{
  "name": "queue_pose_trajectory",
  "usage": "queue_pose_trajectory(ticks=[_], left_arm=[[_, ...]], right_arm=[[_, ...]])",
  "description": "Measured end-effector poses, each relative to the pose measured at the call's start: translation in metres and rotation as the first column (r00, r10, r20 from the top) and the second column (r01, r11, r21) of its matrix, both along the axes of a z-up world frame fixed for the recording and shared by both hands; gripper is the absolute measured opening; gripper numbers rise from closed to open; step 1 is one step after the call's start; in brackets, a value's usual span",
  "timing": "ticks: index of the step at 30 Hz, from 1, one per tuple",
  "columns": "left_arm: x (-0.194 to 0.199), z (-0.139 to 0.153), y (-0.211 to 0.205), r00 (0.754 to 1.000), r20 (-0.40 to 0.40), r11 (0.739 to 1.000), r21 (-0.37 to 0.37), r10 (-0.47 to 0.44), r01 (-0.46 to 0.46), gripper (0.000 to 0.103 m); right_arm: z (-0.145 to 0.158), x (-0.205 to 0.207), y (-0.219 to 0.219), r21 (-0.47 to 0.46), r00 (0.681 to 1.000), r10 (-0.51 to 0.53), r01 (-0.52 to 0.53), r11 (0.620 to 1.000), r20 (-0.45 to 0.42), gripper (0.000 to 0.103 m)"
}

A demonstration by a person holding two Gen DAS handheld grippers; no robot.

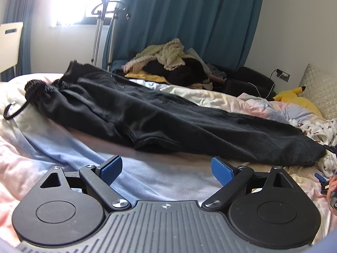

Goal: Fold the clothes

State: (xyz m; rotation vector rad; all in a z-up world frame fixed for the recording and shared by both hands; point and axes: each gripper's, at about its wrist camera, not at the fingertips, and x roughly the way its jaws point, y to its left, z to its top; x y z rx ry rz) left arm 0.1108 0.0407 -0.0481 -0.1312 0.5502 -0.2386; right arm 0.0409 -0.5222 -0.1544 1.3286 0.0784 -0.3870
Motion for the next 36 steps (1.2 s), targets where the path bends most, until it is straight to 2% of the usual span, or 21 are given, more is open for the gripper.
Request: queue_pose_trajectory(ticks=[2, 4, 6, 9, 12, 15, 17, 18, 21, 25, 28, 32, 35, 36], left_arm=[[0.005, -0.006, -0.003, 1.0, -0.021, 1.0, -0.006, -0.002, 0.002, 0.093], [0.01, -0.011, -0.006, 0.999, -0.041, 1.0, -0.009, -0.003, 0.003, 0.093], [0.015, -0.016, -0.008, 0.998, -0.058, 1.0, -0.01, -0.005, 0.005, 0.093], [0.021, -0.023, -0.013, 0.997, -0.079, 1.0, -0.009, -0.006, 0.005, 0.093], [0.025, -0.029, -0.018, 0.995, -0.101, 1.0, -0.009, -0.012, 0.011, 0.093], [0.029, -0.035, -0.022, 0.992, -0.124, 1.0, -0.014, -0.02, 0.019, 0.093], [0.031, -0.038, -0.024, 0.99, -0.135, 1.0, -0.016, -0.027, 0.026, 0.093], [0.032, -0.04, -0.025, 0.99, -0.139, 0.999, -0.016, -0.03, 0.028, 0.093], [0.033, -0.043, -0.027, 0.988, -0.152, 0.999, -0.021, -0.032, 0.029, 0.093], [0.03, -0.041, -0.025, 0.991, -0.131, 0.999, -0.051, -0.026, 0.019, 0.093], [0.027, -0.038, -0.024, 0.993, -0.12, 0.998, -0.064, -0.019, 0.012, 0.093], [0.027, -0.039, -0.025, 0.992, -0.124, 0.998, -0.064, -0.013, 0.005, 0.093], [0.028, -0.038, -0.023, 0.992, -0.126, 0.996, -0.087, -0.012, 0.001, 0.093], [0.028, -0.038, -0.023, 0.992, -0.127, 0.995, -0.096, -0.012, 0.0, 0.093]], right_arm=[[-0.009, 0.001, -0.009, -0.004, 0.999, -0.045, 0.045, 0.999, 0.013, 0.093], [-0.021, 0.007, -0.017, 0.026, 0.998, -0.057, 0.057, 0.998, 0.019, 0.076], [-0.03, 0.014, -0.022, 0.026, 0.998, -0.06, 0.06, 0.998, -0.002, 0.045], [-0.043, 0.015, -0.025, 0.024, 0.994, -0.11, 0.11, 0.994, -0.012, 0.026], [-0.048, 0.013, -0.02, 0.017, 0.988, -0.153, 0.153, 0.988, -0.01, 0.025], [-0.045, 0.015, -0.009, -0.007, 0.984, -0.171, 0.171, 0.985, -0.053, 0.021], [-0.044, 0.013, -0.001, 0.005, 0.977, -0.203, 0.204, 0.979, -0.068, 0.022], [-0.042, 0.012, 0.005, 0.014, 0.973, -0.218, 0.219, 0.976, -0.07, 0.027], [-0.037, 0.01, 0.018, 0.013, 0.967, -0.239, 0.241, 0.97, -0.094, 0.027], [-0.033, 0.003, 0.03, -0.013, 0.947, -0.274, 0.276, 0.961, -0.169, 0.022], [-0.037, 0.003, 0.032, -0.02, 0.949, -0.256, 0.257, 0.966, -0.184, 0.02], [-0.043, 0.003, 0.025, -0.029, 0.97, -0.212, 0.21, 0.977, -0.118, 0.021], [-0.055, 0.0, 0.023, 0.014, 0.982, -0.188, 0.189, 0.982, -0.018, 0.025], [-0.059, -0.001, 0.023, 0.011, 0.984, -0.178, 0.178, 0.984, -0.02, 0.025]])
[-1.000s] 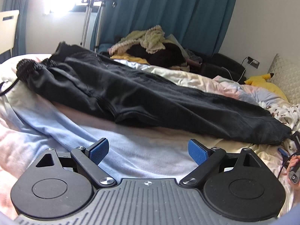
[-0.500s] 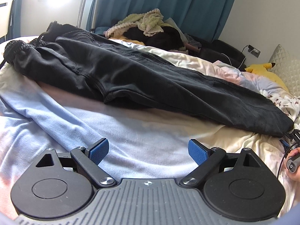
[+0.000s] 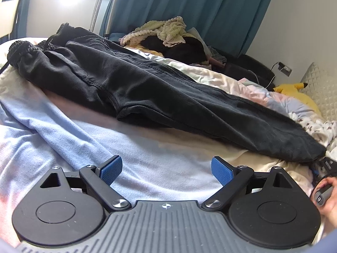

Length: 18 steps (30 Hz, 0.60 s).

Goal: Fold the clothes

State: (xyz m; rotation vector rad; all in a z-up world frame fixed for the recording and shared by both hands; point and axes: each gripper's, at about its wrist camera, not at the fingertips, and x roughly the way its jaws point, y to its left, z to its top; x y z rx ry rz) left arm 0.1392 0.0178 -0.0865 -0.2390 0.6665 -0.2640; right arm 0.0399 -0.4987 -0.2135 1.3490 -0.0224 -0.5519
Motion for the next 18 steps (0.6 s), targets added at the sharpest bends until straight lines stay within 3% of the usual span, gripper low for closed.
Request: queue_pose_trajectory(ticks=[7, 8, 9, 12, 15, 18], left_arm=[[-0.001, 0.0, -0.001, 1.0, -0.001, 1.0, -0.003, 0.003, -0.003, 0.093], [-0.001, -0.001, -0.001, 1.0, -0.001, 1.0, -0.001, 0.002, -0.002, 0.093], [-0.001, -0.001, -0.002, 1.0, -0.002, 1.0, 0.002, 0.002, -0.002, 0.093], [-0.001, -0.002, -0.003, 1.0, -0.005, 1.0, -0.003, -0.006, 0.006, 0.093], [-0.002, -0.003, -0.003, 1.0, -0.008, 1.0, -0.01, -0.009, 0.009, 0.093], [-0.003, -0.006, -0.002, 1.0, -0.008, 1.0, -0.016, -0.015, 0.015, 0.093]], right_arm=[[0.001, 0.009, 0.006, -0.058, 0.998, 0.06, -0.06, 0.996, -0.007, 0.027], [0.003, 0.011, 0.01, -0.076, 0.997, 0.071, -0.071, 0.995, -0.009, 0.022], [0.007, 0.013, 0.014, -0.101, 0.996, 0.083, -0.084, 0.991, -0.018, 0.009], [0.035, 0.021, 0.035, -0.242, 0.991, 0.102, -0.121, 0.963, -0.09, 0.007], [0.066, 0.023, 0.056, -0.362, 0.988, 0.045, -0.095, 0.927, -0.146, 0.006], [0.078, 0.01, 0.055, -0.397, 0.99, -0.007, -0.049, 0.917, -0.139, 0.005]])
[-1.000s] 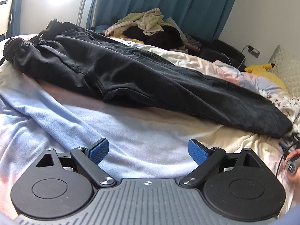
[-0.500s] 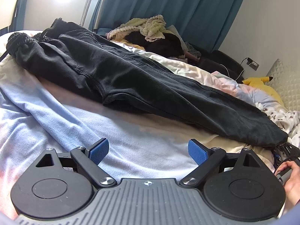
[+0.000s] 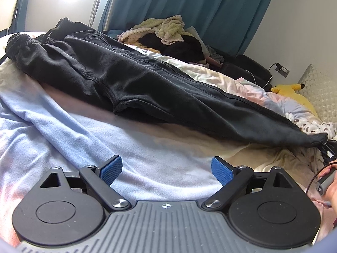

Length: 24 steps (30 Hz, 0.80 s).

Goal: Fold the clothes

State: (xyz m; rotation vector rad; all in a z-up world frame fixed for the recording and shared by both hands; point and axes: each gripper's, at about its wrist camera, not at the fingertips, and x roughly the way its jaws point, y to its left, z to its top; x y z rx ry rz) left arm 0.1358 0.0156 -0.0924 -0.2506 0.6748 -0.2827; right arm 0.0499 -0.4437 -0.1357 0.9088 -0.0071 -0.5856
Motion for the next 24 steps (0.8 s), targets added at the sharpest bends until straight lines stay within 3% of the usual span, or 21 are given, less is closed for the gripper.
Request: queue_pose_trajectory(ticks=[3, 6, 8, 14, 16, 17, 18, 20, 24], left_arm=[[0.001, -0.002, -0.001, 1.0, 0.0, 1.0, -0.003, -0.016, 0.016, 0.093], [0.002, -0.003, -0.003, 1.0, 0.004, 1.0, -0.008, -0.025, 0.025, 0.093], [0.003, -0.002, -0.004, 1.0, 0.006, 1.0, -0.006, -0.027, 0.027, 0.093], [-0.002, 0.001, -0.009, 0.999, 0.028, 1.0, 0.007, -0.029, 0.029, 0.093], [-0.005, 0.003, -0.01, 0.999, 0.038, 0.999, 0.013, -0.03, 0.029, 0.093], [-0.006, 0.004, -0.01, 0.999, 0.043, 0.999, 0.016, -0.03, 0.029, 0.093], [-0.008, 0.005, -0.01, 0.998, 0.047, 0.999, 0.017, -0.029, 0.028, 0.093], [-0.01, 0.007, -0.01, 0.998, 0.053, 0.999, 0.017, -0.029, 0.028, 0.093], [-0.012, 0.009, -0.01, 0.998, 0.062, 1.0, 0.018, -0.027, 0.026, 0.093]], right_arm=[[-0.004, -0.009, -0.008, -0.013, 1.0, -0.019, 0.019, 1.0, 0.006, 0.003], [-0.011, -0.033, -0.029, 0.074, 0.992, -0.124, 0.122, 0.99, 0.027, 0.001], [-0.024, -0.047, -0.051, 0.166, 0.987, -0.118, 0.1, 0.981, 0.106, 0.001], [-0.036, -0.082, -0.034, 0.271, 0.987, -0.08, 0.039, 0.962, 0.142, 0.007], [-0.027, -0.083, -0.027, 0.303, 0.986, -0.042, -0.009, 0.953, 0.162, 0.023], [-0.025, -0.081, -0.022, 0.335, 0.984, -0.02, -0.041, 0.941, 0.175, 0.048], [-0.029, -0.077, -0.015, 0.372, 0.981, 0.008, -0.081, 0.925, 0.192, 0.064], [-0.042, -0.066, -0.005, 0.427, 0.977, 0.071, -0.154, 0.891, 0.203, 0.065], [-0.054, -0.043, 0.009, 0.437, 0.982, 0.146, -0.185, 0.88, 0.122, 0.066]])
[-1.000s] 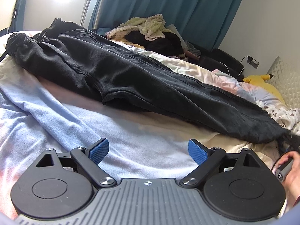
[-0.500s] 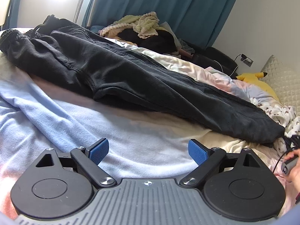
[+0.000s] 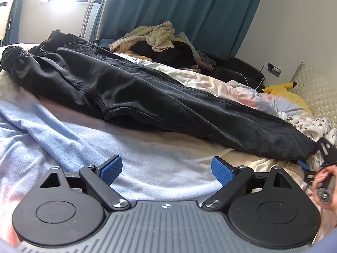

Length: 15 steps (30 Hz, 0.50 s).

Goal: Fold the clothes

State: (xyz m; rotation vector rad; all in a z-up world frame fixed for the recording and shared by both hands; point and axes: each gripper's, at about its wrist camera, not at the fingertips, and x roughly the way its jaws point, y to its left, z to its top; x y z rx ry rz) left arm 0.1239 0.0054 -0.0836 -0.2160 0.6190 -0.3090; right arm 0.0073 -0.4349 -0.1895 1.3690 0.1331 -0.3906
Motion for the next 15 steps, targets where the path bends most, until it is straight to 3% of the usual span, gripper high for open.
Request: queue_pose_trajectory(ticks=[6, 13, 15], left_arm=[[0.004, -0.003, -0.003, 1.0, -0.011, 1.0, 0.008, -0.007, 0.007, 0.093], [0.009, -0.012, -0.008, 0.999, -0.045, 1.0, 0.015, -0.025, 0.026, 0.093], [0.008, -0.012, -0.011, 0.999, -0.03, 0.999, 0.038, -0.03, 0.031, 0.093]], right_arm=[[-0.03, 0.007, 0.003, 0.054, 0.999, -0.029, 0.031, 0.998, -0.038, 0.066], [-0.028, 0.017, 0.0, -0.073, 0.998, 0.034, -0.03, 0.997, 0.058, 0.066], [-0.031, 0.022, 0.006, -0.127, 0.999, 0.043, -0.042, 0.991, 0.005, 0.065]])
